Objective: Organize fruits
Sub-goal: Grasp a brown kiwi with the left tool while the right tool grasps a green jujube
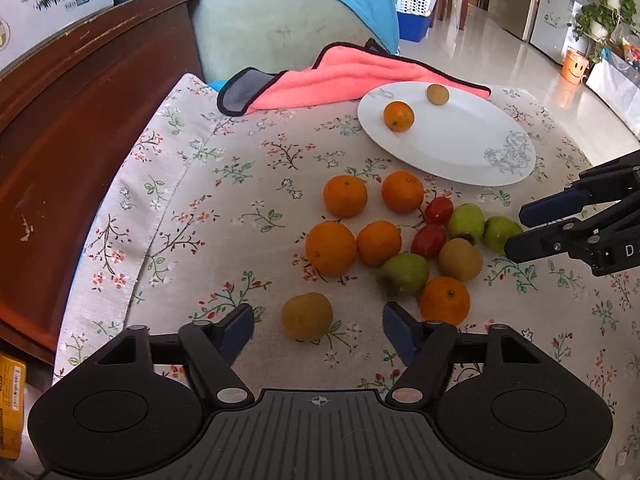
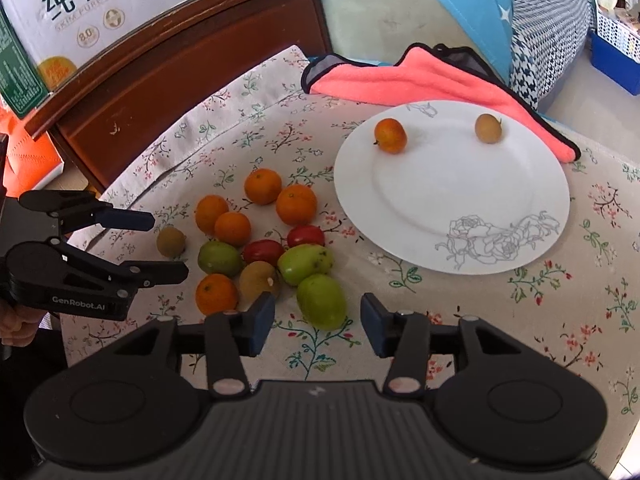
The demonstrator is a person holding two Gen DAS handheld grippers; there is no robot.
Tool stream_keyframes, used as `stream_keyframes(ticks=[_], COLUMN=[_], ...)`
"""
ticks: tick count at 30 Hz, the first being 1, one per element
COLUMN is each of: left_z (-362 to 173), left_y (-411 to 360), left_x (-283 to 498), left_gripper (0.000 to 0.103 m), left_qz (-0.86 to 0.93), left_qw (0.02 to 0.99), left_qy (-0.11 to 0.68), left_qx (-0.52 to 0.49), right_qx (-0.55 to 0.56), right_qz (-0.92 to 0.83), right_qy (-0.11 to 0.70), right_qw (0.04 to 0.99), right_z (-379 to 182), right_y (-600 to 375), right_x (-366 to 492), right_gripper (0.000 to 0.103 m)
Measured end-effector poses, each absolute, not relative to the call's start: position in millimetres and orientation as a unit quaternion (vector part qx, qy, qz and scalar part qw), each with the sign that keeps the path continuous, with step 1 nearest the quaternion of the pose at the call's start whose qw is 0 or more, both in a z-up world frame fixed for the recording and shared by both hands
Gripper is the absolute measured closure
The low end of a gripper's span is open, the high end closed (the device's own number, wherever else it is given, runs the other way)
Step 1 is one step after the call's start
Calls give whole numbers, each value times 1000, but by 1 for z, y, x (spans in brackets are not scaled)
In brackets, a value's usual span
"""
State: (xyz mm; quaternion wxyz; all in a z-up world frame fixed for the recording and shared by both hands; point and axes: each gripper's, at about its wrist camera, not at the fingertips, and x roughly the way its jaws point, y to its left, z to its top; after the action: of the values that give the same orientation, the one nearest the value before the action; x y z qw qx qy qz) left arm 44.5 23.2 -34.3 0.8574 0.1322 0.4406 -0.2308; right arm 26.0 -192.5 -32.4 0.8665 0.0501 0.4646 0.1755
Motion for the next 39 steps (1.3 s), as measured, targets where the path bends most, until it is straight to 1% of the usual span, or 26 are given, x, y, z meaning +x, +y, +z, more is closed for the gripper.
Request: stream_keyframes(ticks=[2,4,5,7,10,12,14,15,16,17,18,26,32,39], left_z=[-36,-38,-39,-41,-44,-43,-43,-42,-42,-41,-41,-27,-6,5], left_y=[24,23,23,23,22,22,22,23,23,24,25,25,22,9], left_x=[46,48,49,51,50,50,50,50,51,51,52,51,51,54], left_gripper=[39,45,46,52,58,62,67,72,77,77,77,77,77,77], left_qz=[-231,-229,-229,-228,-229,-229,-226,-225,-224,-223,-223,-222,-221,-223], left_qw=[857,856,856,854,855,855,856,857,857,857,856,863,878,886], left_qy=[444,446,447,451,449,449,449,449,449,451,454,444,417,401], left_qx=[127,125,123,121,123,120,119,119,117,114,108,98,79,67], right_qx=[48,47,47,48,44,42,42,40,39,36,36,50,71,91], right_qz=[173,171,171,172,174,174,175,175,175,175,175,174,171,158], right_qy=[467,468,469,470,473,473,473,472,472,471,471,468,441,424], right_qw=[866,866,865,864,863,863,863,863,863,864,864,865,878,887], right_z=[-35,-37,-38,-39,-42,-43,-44,-44,-45,-45,-45,-39,-21,-8], right_y=[-191,-190,-190,-189,-187,-187,-186,-185,-184,-184,-184,-187,-195,-206], right_x=[28,30,30,31,32,32,32,33,33,32,33,32,32,37], right_gripper=[54,54,54,55,55,57,63,65,68,72,74,74,74,74])
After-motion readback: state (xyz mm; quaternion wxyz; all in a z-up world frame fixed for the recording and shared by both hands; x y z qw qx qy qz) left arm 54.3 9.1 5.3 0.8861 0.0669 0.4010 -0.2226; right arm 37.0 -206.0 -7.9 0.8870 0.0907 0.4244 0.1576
